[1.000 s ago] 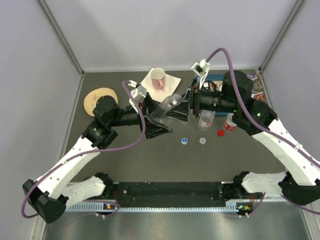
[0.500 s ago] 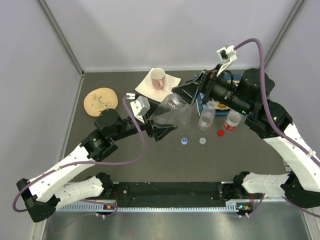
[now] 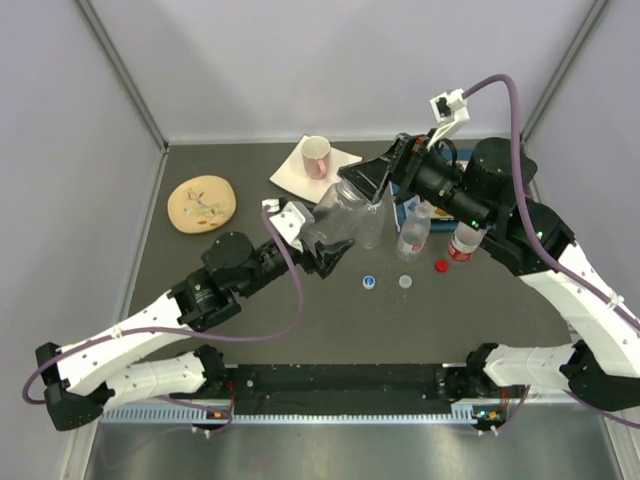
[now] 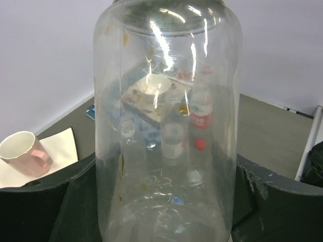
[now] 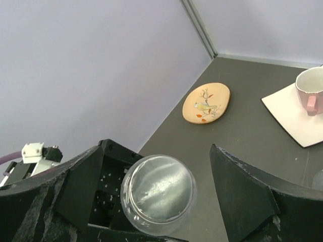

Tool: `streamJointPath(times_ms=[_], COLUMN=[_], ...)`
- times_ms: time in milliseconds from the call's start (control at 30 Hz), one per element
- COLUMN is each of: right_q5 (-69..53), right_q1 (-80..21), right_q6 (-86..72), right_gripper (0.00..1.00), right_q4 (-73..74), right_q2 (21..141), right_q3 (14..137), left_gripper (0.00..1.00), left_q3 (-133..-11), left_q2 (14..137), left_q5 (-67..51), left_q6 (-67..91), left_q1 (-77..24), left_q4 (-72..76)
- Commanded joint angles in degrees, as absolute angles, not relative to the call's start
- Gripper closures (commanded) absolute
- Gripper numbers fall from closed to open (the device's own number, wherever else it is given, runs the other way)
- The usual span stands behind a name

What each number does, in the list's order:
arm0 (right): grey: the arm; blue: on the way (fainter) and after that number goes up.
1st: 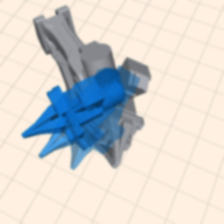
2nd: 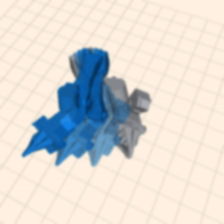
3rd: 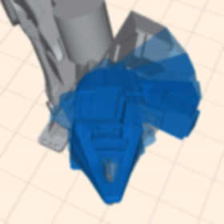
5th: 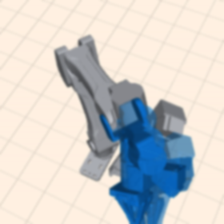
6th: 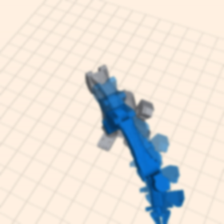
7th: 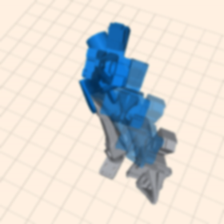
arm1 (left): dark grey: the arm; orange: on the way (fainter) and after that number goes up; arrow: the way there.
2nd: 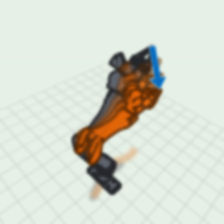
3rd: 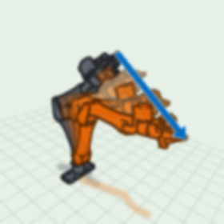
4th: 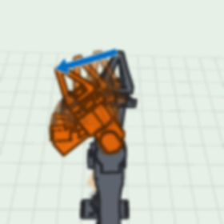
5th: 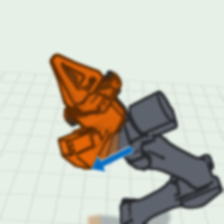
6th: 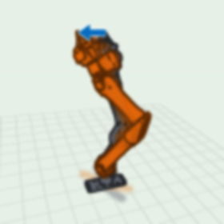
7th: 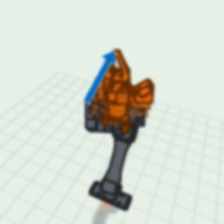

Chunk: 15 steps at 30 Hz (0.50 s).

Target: Unscrew the bottle caps

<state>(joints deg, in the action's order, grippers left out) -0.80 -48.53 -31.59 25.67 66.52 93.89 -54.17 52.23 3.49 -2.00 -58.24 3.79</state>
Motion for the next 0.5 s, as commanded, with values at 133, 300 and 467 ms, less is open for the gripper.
streamJointPath(times_ms=[133,300,467], right_q5=[1.41,1.14,1.32], right_q1=[-50.1,-50.71,-51.42], right_q6=[-33.22,-33.22,-33.49], right_gripper=[0.19,0.23,0.23], right_q4=[23.38,23.47,23.82], right_q2=[67.59,67.94,68.12], right_q3=[93.69,92.9,91.23], left_gripper=[0.64,0.64,0.64], left_q3=[-53.88,-53.53,-52.82], left_q2=[50.8,50.54,49.75], left_q5=[11.16,12.04,13.18], left_q6=[-5.54,-5.71,-5.8], left_q1=[-60.64,-60.65,-60.73], left_q4=[6.86,7.12,8.35])
